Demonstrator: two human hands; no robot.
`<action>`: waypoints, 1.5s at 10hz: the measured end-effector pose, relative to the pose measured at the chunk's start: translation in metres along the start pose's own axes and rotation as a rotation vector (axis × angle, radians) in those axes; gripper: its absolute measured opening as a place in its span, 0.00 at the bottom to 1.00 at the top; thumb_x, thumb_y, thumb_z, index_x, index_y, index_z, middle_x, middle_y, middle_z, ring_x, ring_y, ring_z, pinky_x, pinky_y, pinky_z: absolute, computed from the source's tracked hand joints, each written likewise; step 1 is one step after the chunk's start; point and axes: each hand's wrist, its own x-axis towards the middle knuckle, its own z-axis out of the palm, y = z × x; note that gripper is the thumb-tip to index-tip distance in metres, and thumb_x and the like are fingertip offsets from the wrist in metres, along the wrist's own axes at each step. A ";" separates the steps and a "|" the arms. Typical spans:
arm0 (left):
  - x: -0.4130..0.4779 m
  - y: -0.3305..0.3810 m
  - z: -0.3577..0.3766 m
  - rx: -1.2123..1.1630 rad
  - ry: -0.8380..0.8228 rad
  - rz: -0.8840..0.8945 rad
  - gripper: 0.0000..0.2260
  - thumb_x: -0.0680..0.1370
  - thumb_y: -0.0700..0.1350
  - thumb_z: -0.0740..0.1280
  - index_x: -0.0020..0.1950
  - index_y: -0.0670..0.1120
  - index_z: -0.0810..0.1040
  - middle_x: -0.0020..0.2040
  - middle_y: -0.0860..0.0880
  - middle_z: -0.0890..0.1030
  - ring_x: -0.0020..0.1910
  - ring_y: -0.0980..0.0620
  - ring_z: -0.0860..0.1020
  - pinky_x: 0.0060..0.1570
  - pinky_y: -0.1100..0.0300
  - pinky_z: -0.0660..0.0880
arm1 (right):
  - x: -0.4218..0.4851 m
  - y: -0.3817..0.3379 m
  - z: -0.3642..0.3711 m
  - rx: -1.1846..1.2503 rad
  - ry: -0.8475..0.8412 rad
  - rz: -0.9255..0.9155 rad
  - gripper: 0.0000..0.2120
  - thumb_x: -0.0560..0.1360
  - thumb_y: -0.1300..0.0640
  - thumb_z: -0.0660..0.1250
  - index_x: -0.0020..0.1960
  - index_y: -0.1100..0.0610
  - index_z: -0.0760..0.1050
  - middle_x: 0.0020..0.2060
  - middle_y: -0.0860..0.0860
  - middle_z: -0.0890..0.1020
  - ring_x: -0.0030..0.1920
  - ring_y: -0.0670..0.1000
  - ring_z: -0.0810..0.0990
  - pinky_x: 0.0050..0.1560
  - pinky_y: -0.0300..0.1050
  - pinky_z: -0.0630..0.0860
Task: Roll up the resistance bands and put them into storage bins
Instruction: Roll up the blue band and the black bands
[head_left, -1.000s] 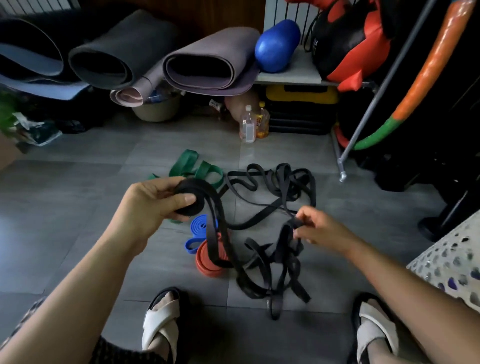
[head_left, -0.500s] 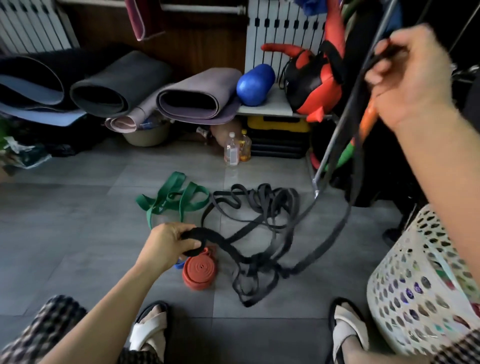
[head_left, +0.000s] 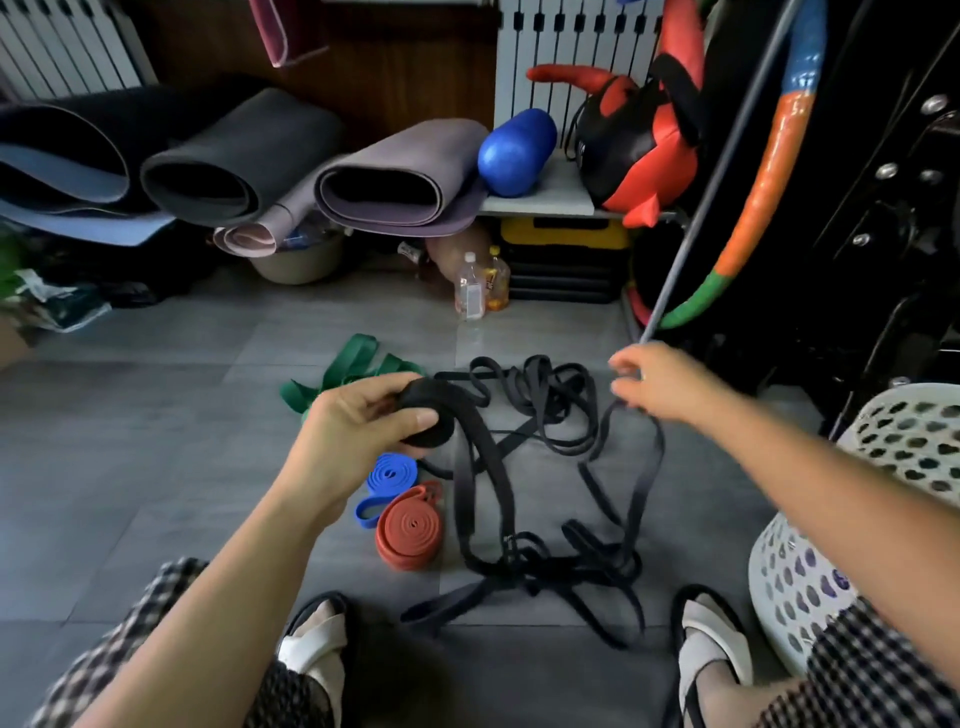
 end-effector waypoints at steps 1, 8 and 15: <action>0.003 0.006 0.005 -0.025 -0.015 0.047 0.13 0.71 0.29 0.67 0.45 0.48 0.79 0.37 0.53 0.84 0.36 0.55 0.82 0.33 0.64 0.79 | -0.025 -0.015 0.086 0.054 -0.347 -0.145 0.14 0.76 0.61 0.59 0.61 0.59 0.74 0.56 0.51 0.77 0.50 0.49 0.76 0.49 0.39 0.71; 0.042 -0.033 -0.059 -0.034 0.096 -0.026 0.19 0.52 0.57 0.77 0.41 0.55 0.85 0.39 0.53 0.84 0.37 0.54 0.83 0.33 0.64 0.78 | 0.011 0.036 0.323 -0.068 -0.639 -0.120 0.15 0.79 0.49 0.54 0.61 0.54 0.71 0.63 0.55 0.72 0.64 0.57 0.70 0.58 0.44 0.66; 0.023 -0.021 -0.024 0.166 0.027 -0.118 0.13 0.69 0.30 0.70 0.45 0.48 0.81 0.34 0.51 0.84 0.34 0.54 0.82 0.34 0.65 0.78 | 0.031 -0.009 -0.063 0.948 0.513 0.100 0.13 0.77 0.53 0.60 0.35 0.53 0.67 0.28 0.48 0.74 0.20 0.40 0.69 0.21 0.34 0.61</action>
